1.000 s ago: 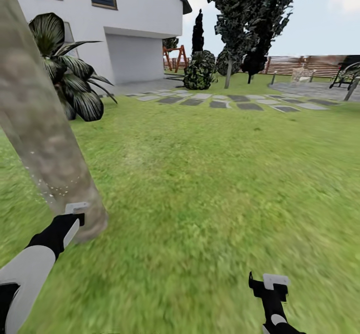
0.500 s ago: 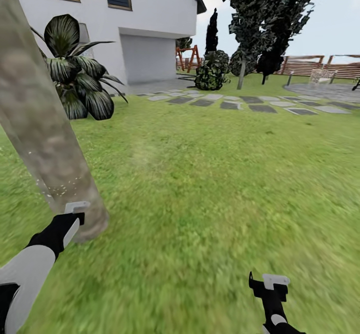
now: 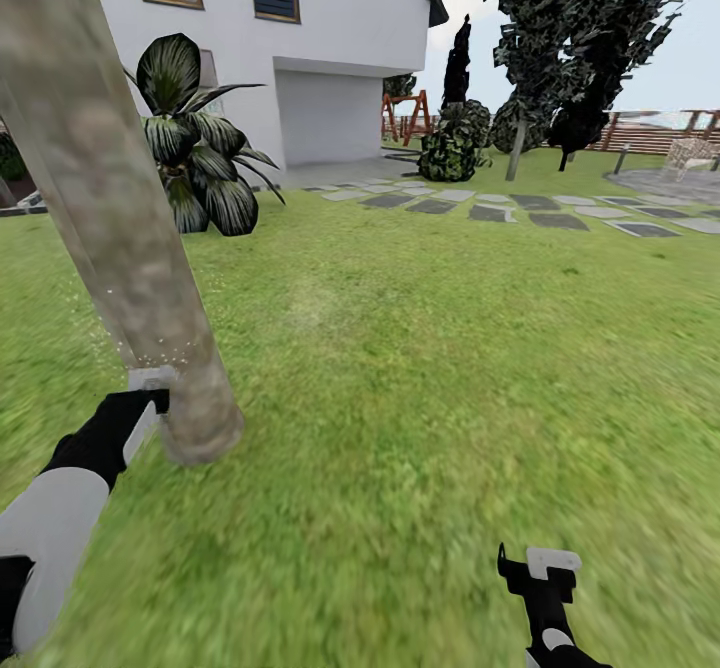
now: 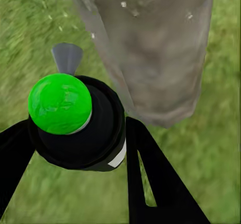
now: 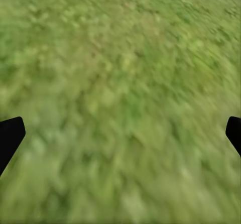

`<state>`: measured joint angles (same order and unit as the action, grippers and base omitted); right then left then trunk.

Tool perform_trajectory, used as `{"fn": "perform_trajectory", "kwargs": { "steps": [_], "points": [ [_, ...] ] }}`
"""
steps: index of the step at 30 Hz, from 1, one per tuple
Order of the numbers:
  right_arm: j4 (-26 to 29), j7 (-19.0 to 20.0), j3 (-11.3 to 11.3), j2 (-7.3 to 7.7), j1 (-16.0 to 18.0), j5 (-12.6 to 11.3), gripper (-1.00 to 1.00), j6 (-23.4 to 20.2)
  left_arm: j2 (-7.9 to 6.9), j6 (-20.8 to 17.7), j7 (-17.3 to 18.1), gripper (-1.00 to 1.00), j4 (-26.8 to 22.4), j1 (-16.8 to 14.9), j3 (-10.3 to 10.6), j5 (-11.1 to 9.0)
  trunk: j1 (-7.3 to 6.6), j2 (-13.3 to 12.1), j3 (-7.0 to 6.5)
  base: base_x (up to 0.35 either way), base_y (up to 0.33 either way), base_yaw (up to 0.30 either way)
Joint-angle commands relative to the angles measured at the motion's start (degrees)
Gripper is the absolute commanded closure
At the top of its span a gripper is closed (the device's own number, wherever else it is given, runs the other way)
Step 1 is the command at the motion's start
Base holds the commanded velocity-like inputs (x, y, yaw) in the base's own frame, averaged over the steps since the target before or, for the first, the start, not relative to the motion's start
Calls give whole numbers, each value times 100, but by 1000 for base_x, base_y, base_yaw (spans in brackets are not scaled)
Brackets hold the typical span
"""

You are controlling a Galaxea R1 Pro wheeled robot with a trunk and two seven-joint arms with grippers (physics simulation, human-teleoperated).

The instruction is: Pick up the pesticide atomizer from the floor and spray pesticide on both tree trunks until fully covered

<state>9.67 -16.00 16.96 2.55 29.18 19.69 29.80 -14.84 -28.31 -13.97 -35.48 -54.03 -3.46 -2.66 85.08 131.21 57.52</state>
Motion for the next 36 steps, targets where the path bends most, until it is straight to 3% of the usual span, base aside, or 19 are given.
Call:
{"fn": "perform_trajectory", "kwargs": {
  "steps": [1,2,3,7,10,15,24,36],
  "points": [
    [0,0,0,0,0,0,-100,0,-73,-103,9,100,-46,-20,-3,-37,0,0,1,0,0,0],
    [0,0,0,0,0,0,-100,-1,-140,-216,16,100,-122,-35,-2,-43,0,0,1,0,0,0],
    [0,0,0,0,0,0,-100,-1,-117,-230,17,100,-137,-38,0,-47,0,0,1,0,0,0],
    [0,0,0,0,0,0,-100,-1,98,-477,13,100,-264,-255,3,-51,0,0,1,0,0,22],
    [0,0,0,0,0,0,-100,-1,53,-681,17,100,-333,-409,-6,-45,0,0,1,0,0,206],
    [0,0,0,0,0,0,-100,-1,-184,-710,11,100,-354,-398,-23,-28,0,0,1,0,0,258],
    [0,2,0,0,0,0,-100,-1,-106,-702,-50,100,-580,-359,-10,-39,0,0,1,67,-45,109],
    [0,0,1,0,0,0,-100,-1,-98,-702,-53,100,-637,-345,-1,-26,0,0,1,86,-245,40]
  ]
}}
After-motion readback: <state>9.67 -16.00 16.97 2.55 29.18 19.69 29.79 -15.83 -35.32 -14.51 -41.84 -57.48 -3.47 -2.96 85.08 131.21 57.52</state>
